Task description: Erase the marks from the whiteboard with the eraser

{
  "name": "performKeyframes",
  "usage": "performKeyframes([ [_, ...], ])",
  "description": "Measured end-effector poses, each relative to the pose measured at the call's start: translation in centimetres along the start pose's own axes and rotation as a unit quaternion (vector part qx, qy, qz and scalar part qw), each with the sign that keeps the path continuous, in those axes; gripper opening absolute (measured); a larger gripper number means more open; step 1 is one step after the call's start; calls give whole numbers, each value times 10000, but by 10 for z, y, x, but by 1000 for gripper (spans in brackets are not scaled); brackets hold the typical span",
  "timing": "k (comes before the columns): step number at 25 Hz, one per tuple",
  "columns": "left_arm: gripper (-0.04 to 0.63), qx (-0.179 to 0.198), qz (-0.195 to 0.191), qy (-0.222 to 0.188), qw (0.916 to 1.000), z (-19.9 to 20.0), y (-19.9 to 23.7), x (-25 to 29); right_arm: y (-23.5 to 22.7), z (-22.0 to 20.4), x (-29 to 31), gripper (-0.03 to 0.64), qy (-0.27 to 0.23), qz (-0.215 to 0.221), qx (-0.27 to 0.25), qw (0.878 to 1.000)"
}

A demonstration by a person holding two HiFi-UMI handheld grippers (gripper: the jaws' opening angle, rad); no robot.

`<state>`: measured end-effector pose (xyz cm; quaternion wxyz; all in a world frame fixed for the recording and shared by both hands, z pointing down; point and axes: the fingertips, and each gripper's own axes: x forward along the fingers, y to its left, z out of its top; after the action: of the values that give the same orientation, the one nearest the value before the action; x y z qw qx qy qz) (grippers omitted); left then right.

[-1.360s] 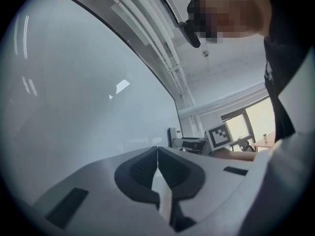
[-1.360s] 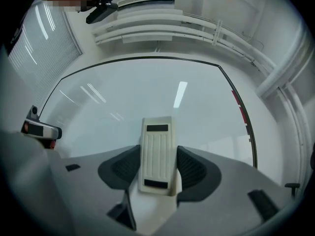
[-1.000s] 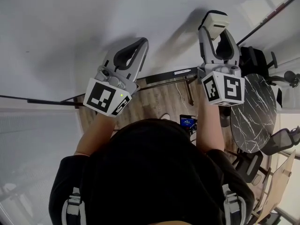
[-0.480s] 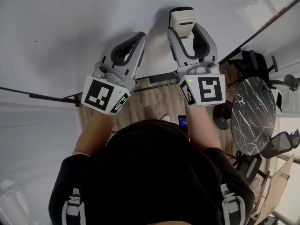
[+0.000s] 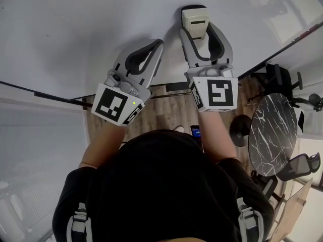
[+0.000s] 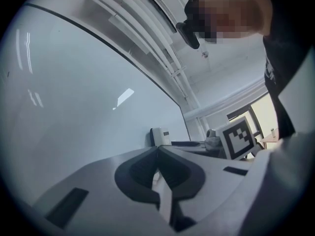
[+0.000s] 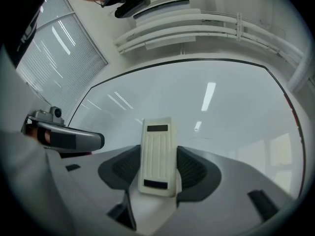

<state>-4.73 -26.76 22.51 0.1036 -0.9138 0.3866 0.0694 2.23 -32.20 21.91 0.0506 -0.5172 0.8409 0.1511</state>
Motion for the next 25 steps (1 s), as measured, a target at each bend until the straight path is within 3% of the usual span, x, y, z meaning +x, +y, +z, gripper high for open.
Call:
performKeyframes([
  [16, 6, -61, -66, 6, 10000, -7, 3, 22, -23, -5, -1, 232, 26, 68, 260, 9996],
  [25, 6, -122, -278, -20, 9995, -11, -10, 44, -69, -15, -15, 230, 124, -241, 493, 9984],
])
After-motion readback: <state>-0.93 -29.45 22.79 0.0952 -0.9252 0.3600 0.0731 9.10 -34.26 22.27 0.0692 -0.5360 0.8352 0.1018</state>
